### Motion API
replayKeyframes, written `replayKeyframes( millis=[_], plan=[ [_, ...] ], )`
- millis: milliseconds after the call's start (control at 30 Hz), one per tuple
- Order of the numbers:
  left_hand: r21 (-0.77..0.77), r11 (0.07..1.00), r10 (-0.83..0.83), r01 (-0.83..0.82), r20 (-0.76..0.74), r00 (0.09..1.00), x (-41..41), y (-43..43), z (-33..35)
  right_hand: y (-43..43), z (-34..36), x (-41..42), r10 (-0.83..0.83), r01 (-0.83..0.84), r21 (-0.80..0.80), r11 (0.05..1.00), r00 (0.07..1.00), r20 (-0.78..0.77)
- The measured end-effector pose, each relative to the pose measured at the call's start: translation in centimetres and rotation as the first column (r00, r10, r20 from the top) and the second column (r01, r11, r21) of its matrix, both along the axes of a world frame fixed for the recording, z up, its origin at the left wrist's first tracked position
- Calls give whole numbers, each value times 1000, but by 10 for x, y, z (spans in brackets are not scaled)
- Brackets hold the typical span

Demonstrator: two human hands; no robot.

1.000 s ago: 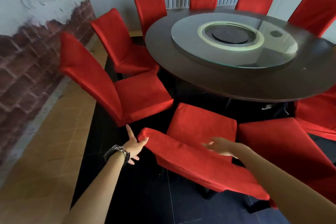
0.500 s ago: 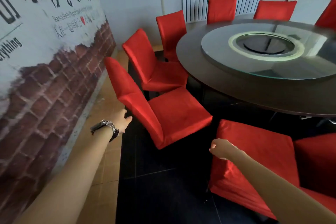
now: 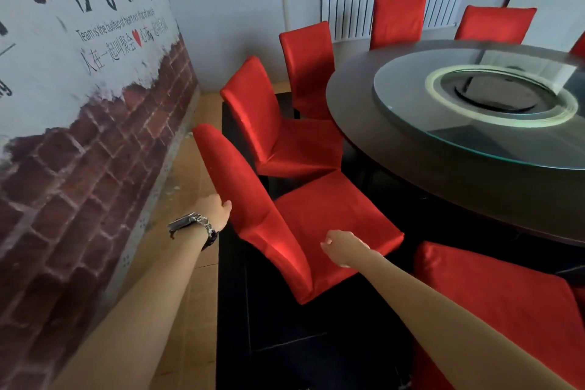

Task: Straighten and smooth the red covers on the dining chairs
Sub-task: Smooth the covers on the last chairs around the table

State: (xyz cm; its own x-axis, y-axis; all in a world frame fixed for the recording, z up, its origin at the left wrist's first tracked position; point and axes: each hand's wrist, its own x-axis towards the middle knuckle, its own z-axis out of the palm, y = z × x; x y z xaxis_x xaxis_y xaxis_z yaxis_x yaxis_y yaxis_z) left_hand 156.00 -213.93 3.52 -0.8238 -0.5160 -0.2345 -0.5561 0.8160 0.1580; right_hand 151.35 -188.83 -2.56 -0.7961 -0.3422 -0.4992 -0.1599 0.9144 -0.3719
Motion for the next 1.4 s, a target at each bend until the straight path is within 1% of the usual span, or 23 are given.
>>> replayKeyframes(
  millis=[100,133,200,267,300,400,433,467,533,600,733,933,1167,1400],
  plan=[
    [-10,1000,22,-21,25,999,-25,-23,1,-50,16,-18,-53,51,-152,987,999,-10],
    [9,999,30,-31,31,999,-33,-30,-1,-65,22,-21,-41,44,-200,979,999,17],
    [99,994,37,-40,28,999,-48,-44,-9,-94,29,-20,59,-35,-233,972,993,97],
    [190,982,8,-16,41,999,-65,-57,-19,-120,31,-16,122,-91,-181,979,978,170],
    [224,975,-9,-2,50,999,-74,-62,-24,-131,30,-14,115,-92,-134,987,976,183],
    [326,946,-8,-2,29,1000,-98,-76,-37,-159,27,-12,16,-11,-34,999,988,154],
    [406,913,31,-30,4,1000,-106,-80,-40,-167,27,-12,-28,31,-19,999,991,130],
    [512,856,88,-66,-18,996,-114,-85,-44,-174,29,-12,-71,72,-6,997,992,108],
    [690,714,185,-121,-19,983,-127,-94,-50,-188,30,-11,-153,152,20,988,985,82],
    [764,630,238,-140,-18,971,-134,-104,-55,-198,30,-11,-210,208,40,977,977,45],
    [820,558,314,-127,-66,947,-146,-122,-60,-204,23,-1,-246,247,-2,969,965,-94],
    [807,587,283,-70,-123,951,-157,-132,-77,-204,23,6,-237,247,11,969,940,-244],
    [832,554,285,-27,-159,945,-152,-120,-80,-192,29,11,-157,186,82,979,949,-274],
    [832,554,273,-24,-154,950,-147,-98,-81,-167,33,13,-102,145,133,980,953,-286]
  ],
)
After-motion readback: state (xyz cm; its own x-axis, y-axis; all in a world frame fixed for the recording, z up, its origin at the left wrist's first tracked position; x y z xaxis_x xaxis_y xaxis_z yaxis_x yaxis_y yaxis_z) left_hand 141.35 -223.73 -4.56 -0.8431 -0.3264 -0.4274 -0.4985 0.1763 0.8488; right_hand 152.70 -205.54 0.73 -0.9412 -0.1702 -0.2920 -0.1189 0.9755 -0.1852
